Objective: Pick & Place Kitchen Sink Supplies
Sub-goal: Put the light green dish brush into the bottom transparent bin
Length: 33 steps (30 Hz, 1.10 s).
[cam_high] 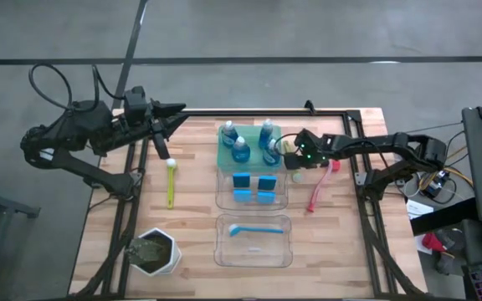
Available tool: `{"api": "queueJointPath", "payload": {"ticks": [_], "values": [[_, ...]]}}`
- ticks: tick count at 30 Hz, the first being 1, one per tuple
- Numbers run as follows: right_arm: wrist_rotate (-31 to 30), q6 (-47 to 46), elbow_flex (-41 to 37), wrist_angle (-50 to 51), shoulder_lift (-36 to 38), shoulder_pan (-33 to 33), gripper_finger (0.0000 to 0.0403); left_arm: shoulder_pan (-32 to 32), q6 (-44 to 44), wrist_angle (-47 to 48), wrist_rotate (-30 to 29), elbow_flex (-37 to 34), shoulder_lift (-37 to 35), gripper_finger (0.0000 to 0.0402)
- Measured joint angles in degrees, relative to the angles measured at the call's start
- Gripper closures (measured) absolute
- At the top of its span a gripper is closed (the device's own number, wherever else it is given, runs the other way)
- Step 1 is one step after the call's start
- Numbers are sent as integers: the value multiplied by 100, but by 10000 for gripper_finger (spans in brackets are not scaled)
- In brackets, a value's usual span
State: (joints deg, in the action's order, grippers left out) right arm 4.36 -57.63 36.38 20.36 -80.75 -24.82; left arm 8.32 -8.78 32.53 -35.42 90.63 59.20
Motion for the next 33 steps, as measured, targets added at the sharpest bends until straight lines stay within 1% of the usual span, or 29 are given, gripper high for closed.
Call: {"api": "queueJointPath", "payload": {"ticks": [3,6,10,15,22,25,28,33], "values": [[0,-174,-171,-309,0,-28,227,2,-1,-64,1,0,0,280],[-4,-241,-279,-375,0,-39,229,2,-2,-105,0,0,-5,280],[0,-236,-385,-616,0,-37,242,1,-2,-106,0,0,-9,280],[0,-234,-469,-874,-2,-37,275,0,-11,-105,0,0,-9,280],[-5,-199,-474,-874,-2,-37,336,1,-24,-105,0,0,-9,280],[-20,-199,-474,-885,-2,-37,354,0,-24,-105,0,0,-9,280],[-21,-205,-474,-896,-2,-37,358,2,-24,-105,0,0,-9,280],[-28,-218,-456,-874,52,-30,344,1,-24,-105,0,0,-9,280]]}}
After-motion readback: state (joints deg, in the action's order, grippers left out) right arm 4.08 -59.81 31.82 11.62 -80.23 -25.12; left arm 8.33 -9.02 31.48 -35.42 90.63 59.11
